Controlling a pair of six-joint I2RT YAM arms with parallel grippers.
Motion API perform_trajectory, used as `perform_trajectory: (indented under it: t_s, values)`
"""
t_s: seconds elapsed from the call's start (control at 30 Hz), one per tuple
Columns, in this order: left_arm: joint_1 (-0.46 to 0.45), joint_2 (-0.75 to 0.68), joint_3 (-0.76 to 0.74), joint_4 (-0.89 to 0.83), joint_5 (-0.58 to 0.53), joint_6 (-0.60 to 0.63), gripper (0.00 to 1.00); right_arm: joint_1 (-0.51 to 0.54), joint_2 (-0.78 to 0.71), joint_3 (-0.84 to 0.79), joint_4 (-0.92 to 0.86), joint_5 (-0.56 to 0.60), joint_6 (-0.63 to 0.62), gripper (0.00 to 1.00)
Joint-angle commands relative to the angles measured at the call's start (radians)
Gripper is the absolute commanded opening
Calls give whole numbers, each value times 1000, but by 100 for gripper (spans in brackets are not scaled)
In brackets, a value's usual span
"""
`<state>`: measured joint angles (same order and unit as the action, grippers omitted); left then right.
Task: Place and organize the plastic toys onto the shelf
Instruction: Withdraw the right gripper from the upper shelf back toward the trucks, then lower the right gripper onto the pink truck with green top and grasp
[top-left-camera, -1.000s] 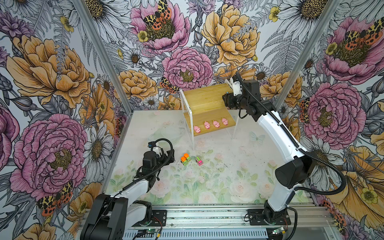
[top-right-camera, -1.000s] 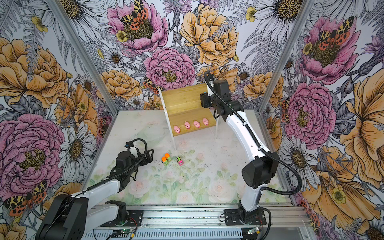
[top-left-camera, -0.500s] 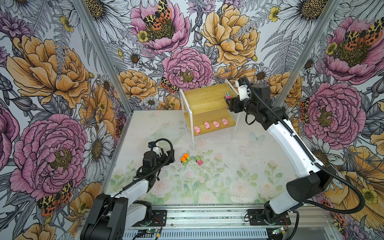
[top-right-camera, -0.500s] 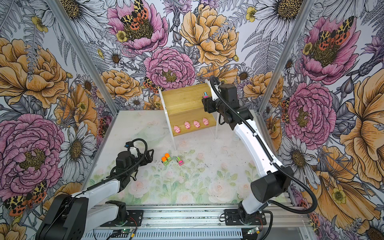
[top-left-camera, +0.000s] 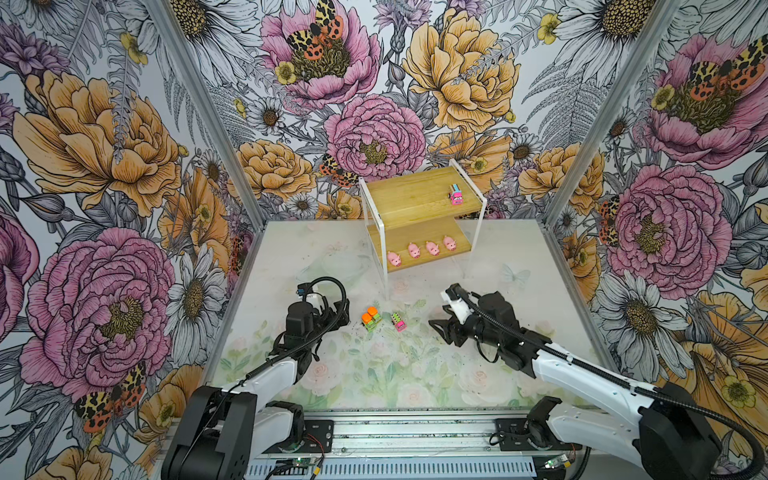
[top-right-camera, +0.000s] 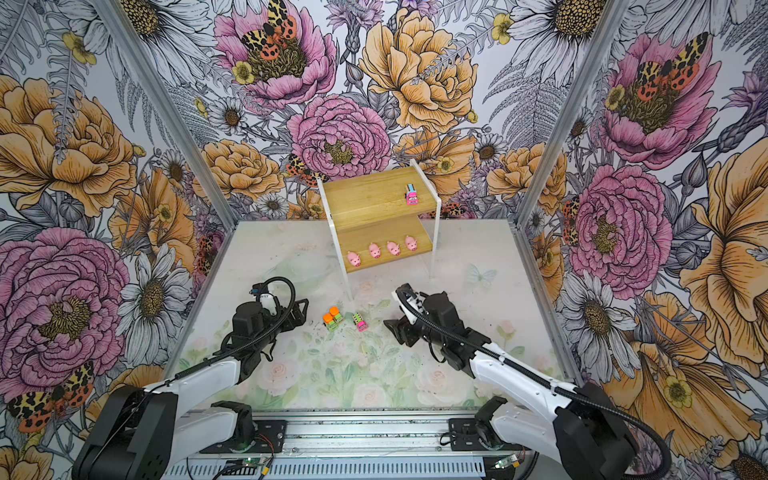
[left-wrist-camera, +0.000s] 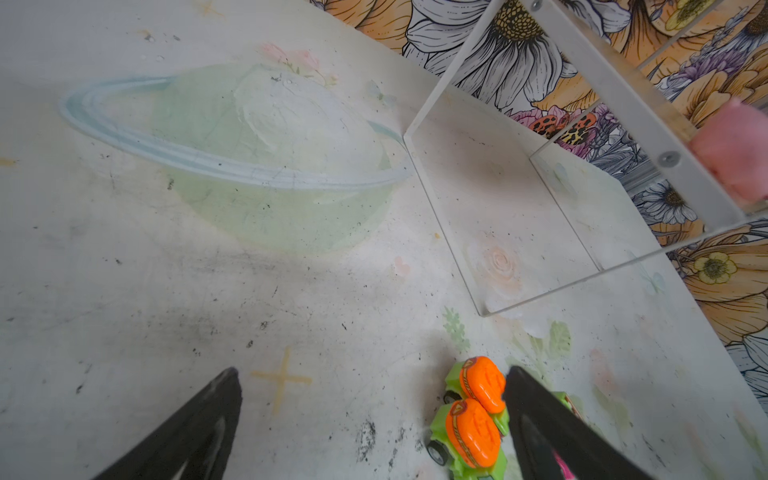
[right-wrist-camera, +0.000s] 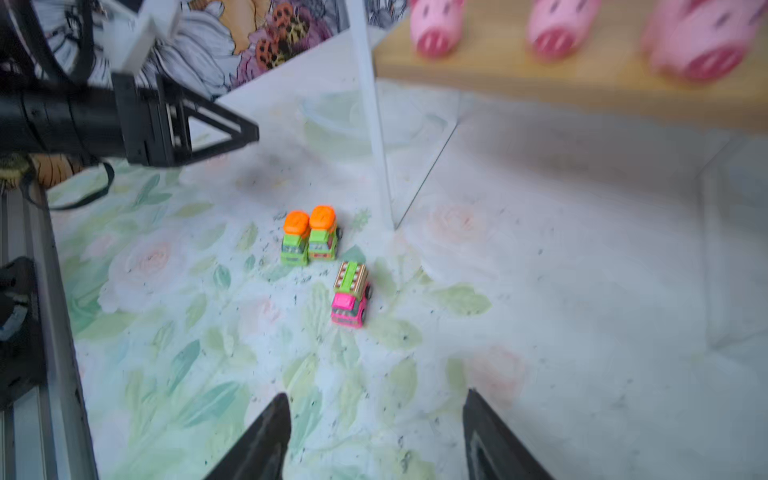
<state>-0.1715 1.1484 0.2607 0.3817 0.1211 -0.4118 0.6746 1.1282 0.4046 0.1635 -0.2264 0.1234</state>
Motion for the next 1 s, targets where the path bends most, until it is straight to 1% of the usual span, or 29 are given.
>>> perform_trajectory:
  t_s: [0.0,0.07,0.1,0.27,0.43,0.63,0.97]
  values:
    - [10,4,20,14,21,21,99,83,75,-97,452,122,100,65]
    - [11,4,20,14,28,22,99,143,172,-107,531,169,78,65]
    - [10,4,20,14,30,24,99,157,217,-99,549,173,73,65]
    - [11,-1,19,18,64,37,99,166,409,-43,665,165,68,64]
    - [12,4,20,26,101,48,99,166,549,44,695,167,62,64]
    - [13,14,28,16,100,48,99,166,665,129,727,180,82,64]
    - [17,22,34,11,98,46,99,165,764,217,717,202,88,61]
